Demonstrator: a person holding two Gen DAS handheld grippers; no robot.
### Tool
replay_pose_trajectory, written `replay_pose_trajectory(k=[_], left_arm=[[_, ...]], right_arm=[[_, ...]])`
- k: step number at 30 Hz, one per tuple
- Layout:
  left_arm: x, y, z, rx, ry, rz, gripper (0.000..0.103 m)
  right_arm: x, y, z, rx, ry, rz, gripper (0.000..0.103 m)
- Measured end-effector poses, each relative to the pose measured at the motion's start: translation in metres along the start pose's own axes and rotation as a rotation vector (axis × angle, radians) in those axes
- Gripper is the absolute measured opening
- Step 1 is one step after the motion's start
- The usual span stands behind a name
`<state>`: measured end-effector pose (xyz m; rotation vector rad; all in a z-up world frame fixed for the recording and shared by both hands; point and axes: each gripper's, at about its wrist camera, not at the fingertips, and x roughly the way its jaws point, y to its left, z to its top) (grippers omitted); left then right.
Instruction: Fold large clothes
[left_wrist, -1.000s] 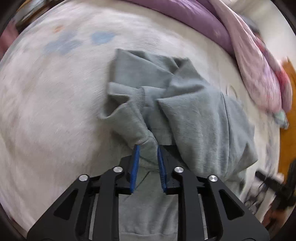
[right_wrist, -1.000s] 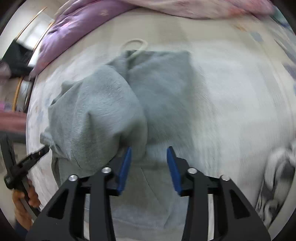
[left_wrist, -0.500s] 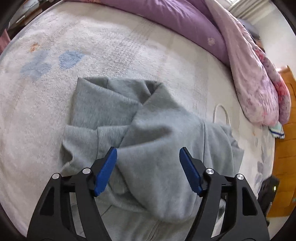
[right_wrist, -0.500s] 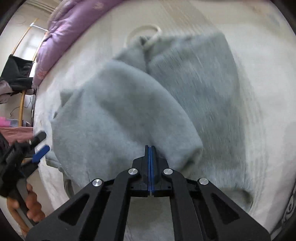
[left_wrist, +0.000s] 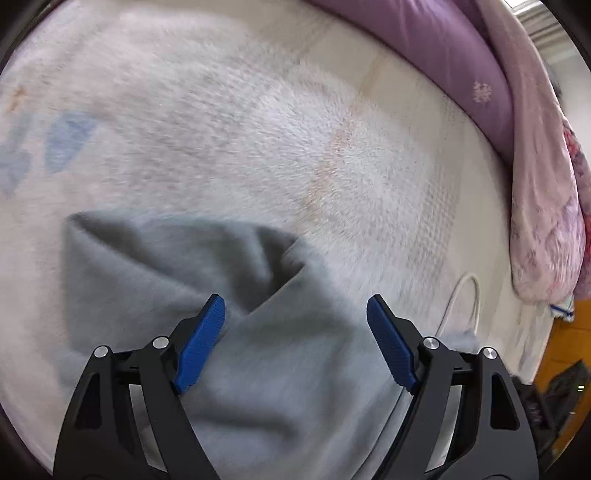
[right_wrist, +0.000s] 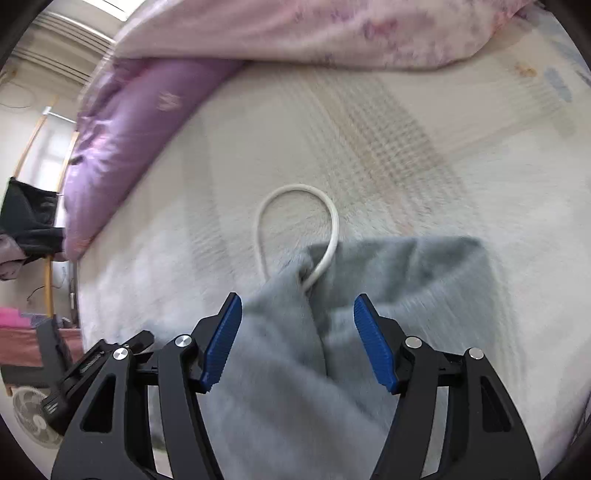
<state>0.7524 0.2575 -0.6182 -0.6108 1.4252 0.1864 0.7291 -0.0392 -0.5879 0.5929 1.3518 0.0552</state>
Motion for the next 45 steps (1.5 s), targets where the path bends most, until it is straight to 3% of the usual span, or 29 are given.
replay_pose_trajectory(k=[5,6,7,8,9,12,18,21,28,32,36,39,45], left_arm=[[0.020,-0.018,0.009,0.077,0.002,0.123,0.079],[0.020,-0.021,0.008,0.093,-0.003,0.142,0.069],[0.020,-0.025,0.006,0.119,-0.016,0.189,0.063],[0.019,-0.027,0.005,0.140,-0.025,0.204,0.052],[0.015,-0.027,0.003,0.149,-0.039,0.195,0.032],[-0.001,-0.023,-0.002,0.143,-0.064,0.141,0.017],[-0.072,-0.002,-0.039,0.128,-0.162,0.007,0.013],[-0.118,0.014,-0.075,0.139,-0.208,-0.051,0.013],[-0.172,0.053,-0.170,0.130,-0.182,-0.081,0.012],[-0.174,0.083,-0.224,0.141,-0.120,-0.050,0.012],[-0.157,0.114,-0.270,0.087,-0.046,-0.037,0.013],[-0.128,0.141,-0.298,-0.003,0.039,-0.044,0.013],[-0.082,0.171,-0.334,-0.028,0.129,0.011,0.015]], right_arm=[[0.030,-0.001,0.006,0.040,0.043,0.028,0.059],[0.029,0.000,0.005,0.038,0.039,0.035,0.050],[0.027,-0.002,0.005,0.041,0.032,0.072,0.033],[0.026,-0.002,0.005,0.045,0.030,0.078,0.031],[0.024,-0.002,0.004,0.041,0.024,0.089,0.022],[0.004,-0.001,-0.004,0.019,-0.016,0.136,0.017],[-0.057,0.005,-0.042,-0.048,-0.085,0.196,0.015],[-0.094,0.008,-0.067,-0.083,-0.097,0.216,0.015],[-0.164,-0.004,-0.156,-0.090,-0.033,0.229,0.014],[-0.182,-0.026,-0.214,-0.045,0.030,0.189,0.014],[-0.176,-0.048,-0.259,-0.008,0.092,0.119,0.013],[-0.159,-0.076,-0.286,0.046,0.156,0.073,0.013],[-0.103,-0.119,-0.334,0.107,0.267,-0.019,0.012]])
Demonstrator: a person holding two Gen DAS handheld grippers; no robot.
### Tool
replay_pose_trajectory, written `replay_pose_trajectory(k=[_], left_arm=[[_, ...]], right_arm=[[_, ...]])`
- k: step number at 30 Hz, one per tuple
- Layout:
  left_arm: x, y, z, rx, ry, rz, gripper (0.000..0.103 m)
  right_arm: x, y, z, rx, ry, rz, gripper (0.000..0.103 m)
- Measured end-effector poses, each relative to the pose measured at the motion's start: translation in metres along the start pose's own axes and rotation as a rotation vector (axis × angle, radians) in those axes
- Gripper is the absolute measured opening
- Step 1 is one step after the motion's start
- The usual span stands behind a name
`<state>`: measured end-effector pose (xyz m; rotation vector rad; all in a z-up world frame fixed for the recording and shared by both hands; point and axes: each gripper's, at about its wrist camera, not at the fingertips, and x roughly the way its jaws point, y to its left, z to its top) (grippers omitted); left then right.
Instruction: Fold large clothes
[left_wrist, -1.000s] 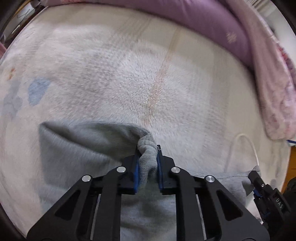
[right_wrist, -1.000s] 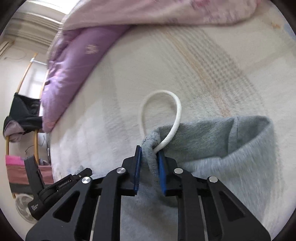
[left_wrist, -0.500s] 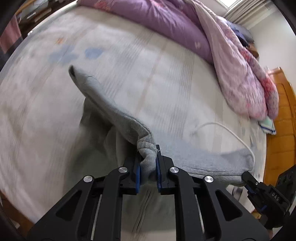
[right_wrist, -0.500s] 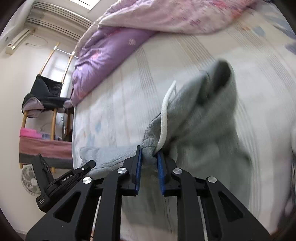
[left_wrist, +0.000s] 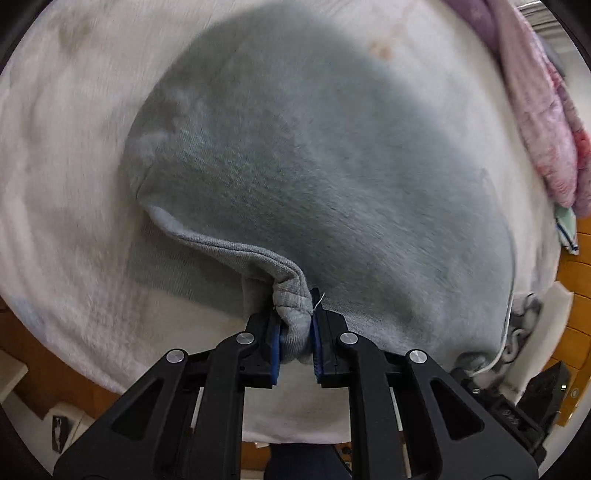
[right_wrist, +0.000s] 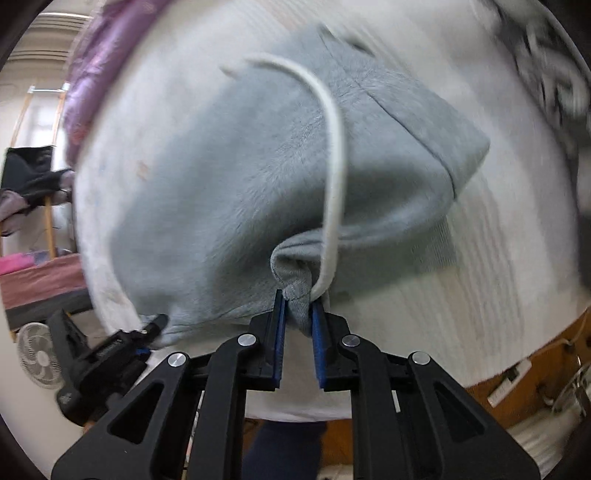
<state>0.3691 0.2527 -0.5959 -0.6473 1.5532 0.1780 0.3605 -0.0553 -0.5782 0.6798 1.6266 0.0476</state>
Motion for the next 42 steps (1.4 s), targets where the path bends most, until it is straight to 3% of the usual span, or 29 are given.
replay_pose_trajectory(k=[5,6,8,9,12,14,16,17,18,21,24,26,27,30,34,38,42], left_arm=[[0.019,0.009,0.001,-0.009,0.022,-0.034,0.025],[0.016,0.010,0.003,-0.012,0.024,-0.050,0.034],[0.005,0.013,0.004,-0.012,0.015,-0.105,0.055],[-0.004,0.017,0.004,-0.011,-0.006,-0.095,0.066],[-0.026,0.026,0.002,-0.001,-0.064,-0.095,0.073],[-0.040,0.041,0.004,-0.023,-0.093,-0.096,0.076],[-0.048,0.056,0.007,-0.053,-0.119,-0.094,0.077],[-0.049,0.064,0.010,-0.064,-0.127,-0.091,0.077],[-0.050,0.073,0.013,-0.080,-0.132,-0.078,0.077],[-0.047,0.094,0.022,-0.136,-0.139,-0.075,0.077],[-0.041,0.108,0.025,-0.156,-0.134,-0.082,0.077],[-0.036,0.113,0.025,-0.169,-0.123,-0.089,0.077],[-0.033,0.117,0.024,-0.173,-0.123,-0.090,0.077],[-0.025,0.122,0.025,-0.207,-0.111,-0.117,0.077],[-0.014,0.123,0.018,-0.207,-0.092,-0.171,0.077],[-0.007,0.116,0.011,-0.166,-0.085,-0.151,0.073],[-0.001,0.116,0.010,-0.158,-0.078,-0.153,0.072]], right_arm=[[0.021,-0.007,0.014,0.051,0.043,0.016,0.017],[0.015,-0.002,0.015,0.032,0.047,0.014,0.021],[0.000,0.010,0.013,-0.023,0.065,-0.050,0.042],[-0.009,0.016,0.010,-0.053,0.061,-0.097,0.054],[-0.033,0.039,0.003,-0.129,0.076,-0.129,0.054],[-0.049,0.063,0.000,-0.210,0.031,-0.085,0.049],[-0.055,0.096,0.003,-0.331,-0.041,-0.065,0.029],[-0.053,0.118,0.009,-0.409,-0.092,-0.050,0.023],[-0.047,0.135,0.015,-0.464,-0.126,-0.064,0.014],[-0.012,0.180,0.039,-0.604,-0.203,-0.113,0.004],[0.036,0.193,0.057,-0.684,-0.211,-0.217,0.001],[0.077,0.190,0.062,-0.711,-0.156,-0.309,0.000],[0.090,0.186,0.068,-0.699,-0.150,-0.312,0.000],[0.090,0.186,0.075,-0.663,-0.153,-0.305,0.000],[0.065,0.173,0.056,-0.597,-0.108,-0.251,0.001],[0.061,0.156,0.026,-0.580,-0.045,-0.294,0.001],[0.080,0.130,0.019,-0.555,-0.013,-0.291,0.000]])
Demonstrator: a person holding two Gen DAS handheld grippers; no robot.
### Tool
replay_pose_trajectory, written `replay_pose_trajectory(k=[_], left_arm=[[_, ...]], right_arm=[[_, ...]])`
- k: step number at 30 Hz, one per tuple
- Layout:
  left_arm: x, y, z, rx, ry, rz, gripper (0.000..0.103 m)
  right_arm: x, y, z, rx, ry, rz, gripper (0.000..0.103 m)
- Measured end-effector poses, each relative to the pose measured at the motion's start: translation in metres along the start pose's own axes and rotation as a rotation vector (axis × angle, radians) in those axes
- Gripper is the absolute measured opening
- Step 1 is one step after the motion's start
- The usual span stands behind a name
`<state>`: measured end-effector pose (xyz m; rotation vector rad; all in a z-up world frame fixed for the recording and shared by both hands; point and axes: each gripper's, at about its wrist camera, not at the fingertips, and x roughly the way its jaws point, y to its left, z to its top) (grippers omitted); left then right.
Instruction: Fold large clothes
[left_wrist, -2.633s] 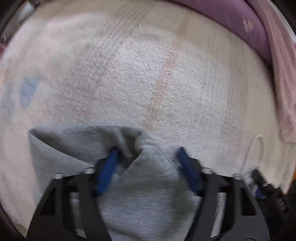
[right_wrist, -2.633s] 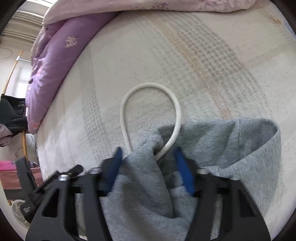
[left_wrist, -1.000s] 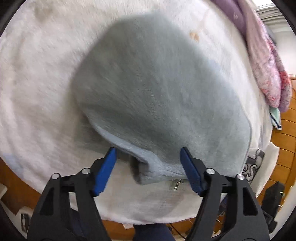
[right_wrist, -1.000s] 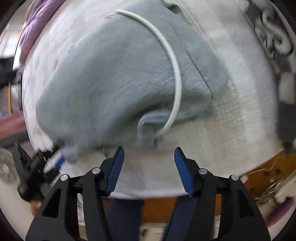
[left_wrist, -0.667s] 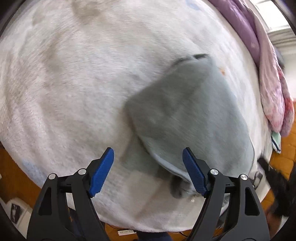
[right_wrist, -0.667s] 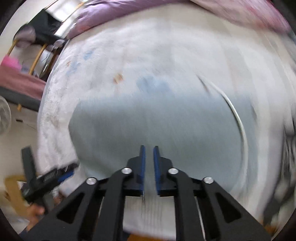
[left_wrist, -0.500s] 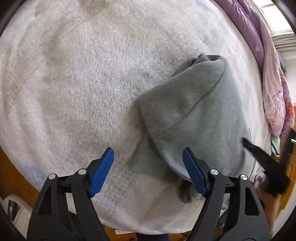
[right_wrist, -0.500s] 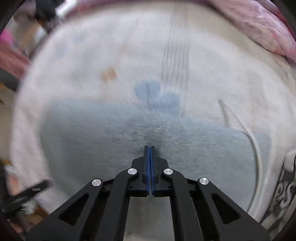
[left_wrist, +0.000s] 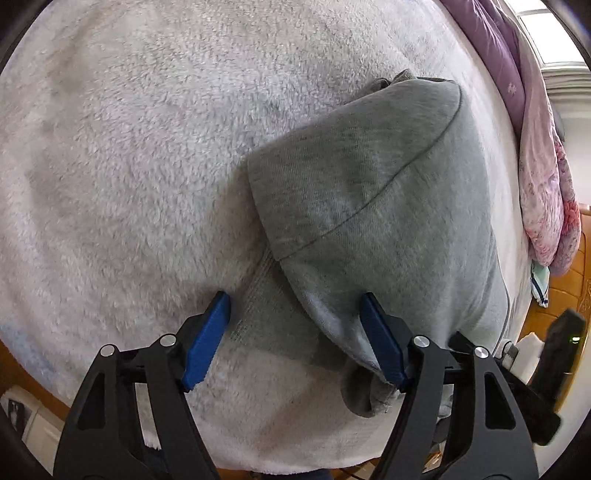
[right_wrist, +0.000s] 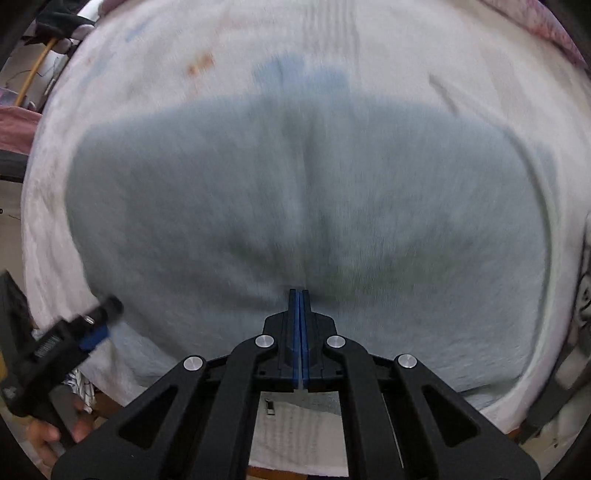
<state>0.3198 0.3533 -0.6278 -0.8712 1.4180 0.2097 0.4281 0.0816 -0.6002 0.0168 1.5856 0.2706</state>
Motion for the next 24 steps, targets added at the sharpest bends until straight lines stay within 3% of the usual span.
replay_pose_trajectory(k=[1,4,6,7,11,13,17,18,21,24], left_arm=[[0.001,0.000,0.000,0.008,0.004,0.001,0.072],[0.000,-0.009,0.008,0.014,0.014,0.024,0.053],[-0.006,-0.001,0.009,0.013,0.019,0.030,0.025],[-0.008,0.000,0.010,0.006,0.032,-0.009,0.016],[-0.016,-0.021,0.014,0.065,0.028,0.001,0.011],[-0.031,-0.032,0.016,0.059,0.009,-0.040,0.011],[-0.061,-0.046,0.015,0.044,0.009,-0.142,0.010],[-0.067,-0.050,0.016,0.046,0.015,-0.156,0.010],[-0.086,-0.060,0.015,0.070,0.004,-0.183,0.004],[-0.092,-0.075,0.014,0.106,0.002,-0.179,0.004]], right_arm=[[0.005,-0.006,0.000,0.017,-0.008,0.015,0.000],[0.005,-0.023,0.002,0.095,-0.013,0.094,0.000],[-0.004,-0.028,-0.004,0.088,-0.028,0.116,0.000],[-0.011,-0.026,-0.008,0.077,-0.043,0.120,0.001],[-0.034,-0.007,-0.027,-0.013,-0.113,0.145,0.005],[-0.044,0.007,-0.040,-0.078,-0.152,0.167,0.005],[-0.061,0.040,-0.064,-0.251,-0.206,0.304,0.006],[-0.062,0.047,-0.065,-0.280,-0.219,0.318,0.011],[-0.069,0.068,-0.065,-0.342,-0.289,0.345,0.047],[-0.074,0.083,-0.065,-0.350,-0.313,0.388,0.052]])
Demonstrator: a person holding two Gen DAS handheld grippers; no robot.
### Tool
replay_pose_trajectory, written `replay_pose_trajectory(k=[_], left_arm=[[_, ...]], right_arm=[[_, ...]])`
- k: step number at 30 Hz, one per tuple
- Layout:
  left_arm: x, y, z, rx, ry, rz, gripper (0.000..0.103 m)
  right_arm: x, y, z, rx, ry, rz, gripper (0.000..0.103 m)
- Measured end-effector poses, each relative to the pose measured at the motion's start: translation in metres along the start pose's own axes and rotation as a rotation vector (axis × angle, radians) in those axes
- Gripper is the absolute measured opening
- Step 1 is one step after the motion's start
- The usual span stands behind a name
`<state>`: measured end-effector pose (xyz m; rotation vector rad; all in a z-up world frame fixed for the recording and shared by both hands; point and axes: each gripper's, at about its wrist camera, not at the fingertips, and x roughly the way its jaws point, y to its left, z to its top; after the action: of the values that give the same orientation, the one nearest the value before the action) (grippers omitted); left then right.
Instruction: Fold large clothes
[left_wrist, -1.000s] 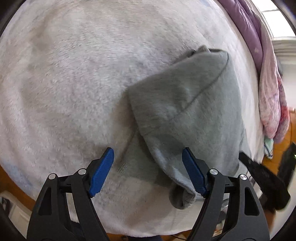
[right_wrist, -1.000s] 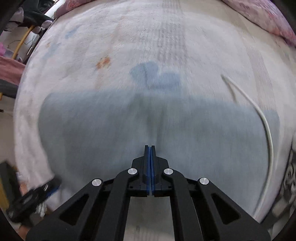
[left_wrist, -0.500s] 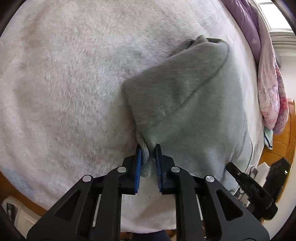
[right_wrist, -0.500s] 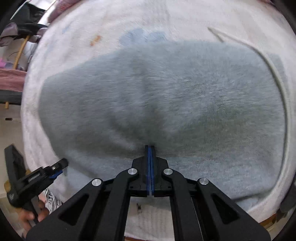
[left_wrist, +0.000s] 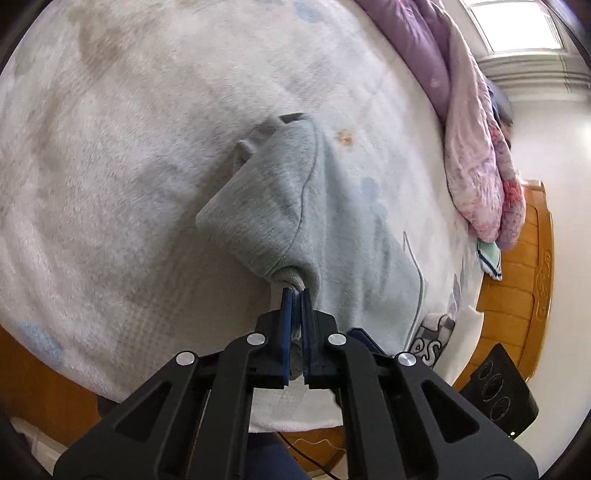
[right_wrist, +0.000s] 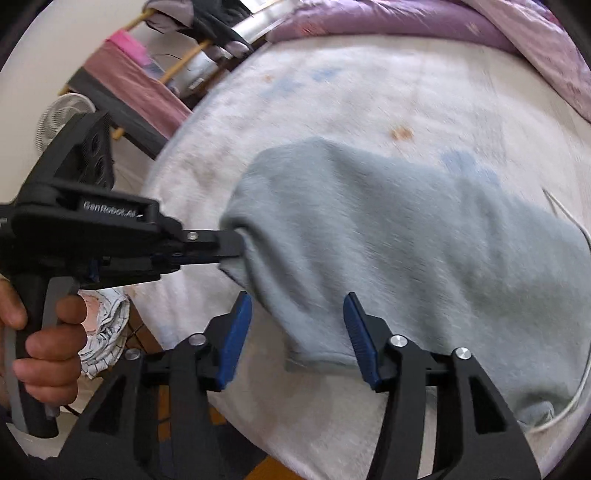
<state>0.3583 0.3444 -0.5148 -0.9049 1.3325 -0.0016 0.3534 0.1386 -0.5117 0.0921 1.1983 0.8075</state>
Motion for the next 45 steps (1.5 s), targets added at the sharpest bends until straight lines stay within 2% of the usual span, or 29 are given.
replay_pose_trajectory(k=[2,4,8,9,10,12,13,14,15,16,17,18,21,23,24,26,28,30,32,36,37,39,41,45], left_arm=[[0.008,-0.006,-0.008,0.010,0.003,0.008,0.004],[0.013,-0.013,-0.002,-0.011,0.008,0.003,0.004],[0.007,-0.004,-0.006,0.006,0.012,0.015,0.004],[0.007,-0.004,-0.006,0.011,0.012,0.021,0.004],[0.008,-0.004,-0.006,0.015,0.012,0.026,0.004],[0.008,-0.009,-0.007,0.019,0.020,-0.002,0.004],[0.006,-0.014,-0.006,0.028,0.019,-0.005,0.004],[0.003,-0.021,-0.006,0.049,0.014,-0.013,0.011],[-0.002,-0.030,-0.007,0.070,0.017,-0.040,0.025],[-0.008,-0.039,-0.008,0.093,0.018,-0.082,0.033],[-0.015,-0.048,-0.010,0.120,0.007,-0.114,0.047],[-0.021,-0.056,-0.012,0.146,-0.010,-0.135,0.055],[-0.043,-0.091,-0.019,0.242,-0.067,-0.220,0.071],[-0.047,-0.104,-0.022,0.264,-0.100,-0.241,0.076],[-0.045,-0.109,-0.022,0.267,-0.114,-0.234,0.079],[-0.023,-0.117,-0.021,0.267,-0.101,-0.145,0.079],[-0.002,-0.121,-0.022,0.259,-0.095,-0.091,0.079],[0.031,-0.126,-0.026,0.278,-0.066,-0.011,0.079],[0.056,-0.125,-0.030,0.309,-0.035,0.037,0.079],[0.108,-0.129,-0.046,0.303,0.053,0.071,0.079],[0.117,-0.131,-0.050,0.308,0.058,0.072,0.079],[0.130,-0.133,-0.057,0.326,0.062,0.102,0.082],[0.142,-0.132,-0.061,0.323,0.081,0.094,0.086],[0.166,-0.141,-0.066,0.356,0.101,0.111,0.094]], right_arm=[[0.016,0.007,0.007,-0.024,0.013,0.007,0.054],[0.044,0.017,0.016,-0.067,0.026,-0.018,0.054],[0.068,0.020,0.022,-0.040,-0.008,-0.050,0.054],[0.073,0.021,0.024,-0.038,-0.008,-0.054,0.046],[0.074,0.019,0.023,-0.032,-0.011,-0.066,0.031],[0.073,0.013,0.024,0.011,0.001,-0.091,0.009],[0.071,0.009,0.025,0.051,0.003,-0.075,0.008],[0.063,0.001,0.025,0.099,-0.012,-0.047,0.008],[0.054,-0.005,0.025,0.133,-0.023,-0.027,0.008],[0.045,-0.012,0.026,0.167,-0.038,-0.010,0.008],[0.033,-0.022,0.027,0.220,-0.064,0.022,0.008],[0.019,-0.033,0.025,0.285,-0.090,0.060,0.007],[-0.023,-0.081,0.014,0.549,-0.203,0.193,0.007],[-0.052,-0.109,0.000,0.669,-0.284,0.246,0.007],[-0.066,-0.123,-0.010,0.725,-0.320,0.263,0.007],[-0.091,-0.150,-0.032,0.845,-0.385,0.294,0.007],[-0.111,-0.176,-0.061,0.962,-0.439,0.316,0.007],[-0.120,-0.197,-0.086,1.070,-0.489,0.329,0.007],[-0.123,-0.217,-0.116,1.190,-0.525,0.335,0.007],[-0.126,-0.243,-0.150,1.283,-0.525,0.252,0.007],[-0.127,-0.246,-0.156,1.304,-0.533,0.256,0.007],[-0.138,-0.252,-0.163,1.296,-0.559,0.226,0.007],[-0.146,-0.256,-0.166,1.270,-0.557,0.181,0.007],[-0.119,-0.275,-0.174,1.299,-0.420,0.116,0.010]])
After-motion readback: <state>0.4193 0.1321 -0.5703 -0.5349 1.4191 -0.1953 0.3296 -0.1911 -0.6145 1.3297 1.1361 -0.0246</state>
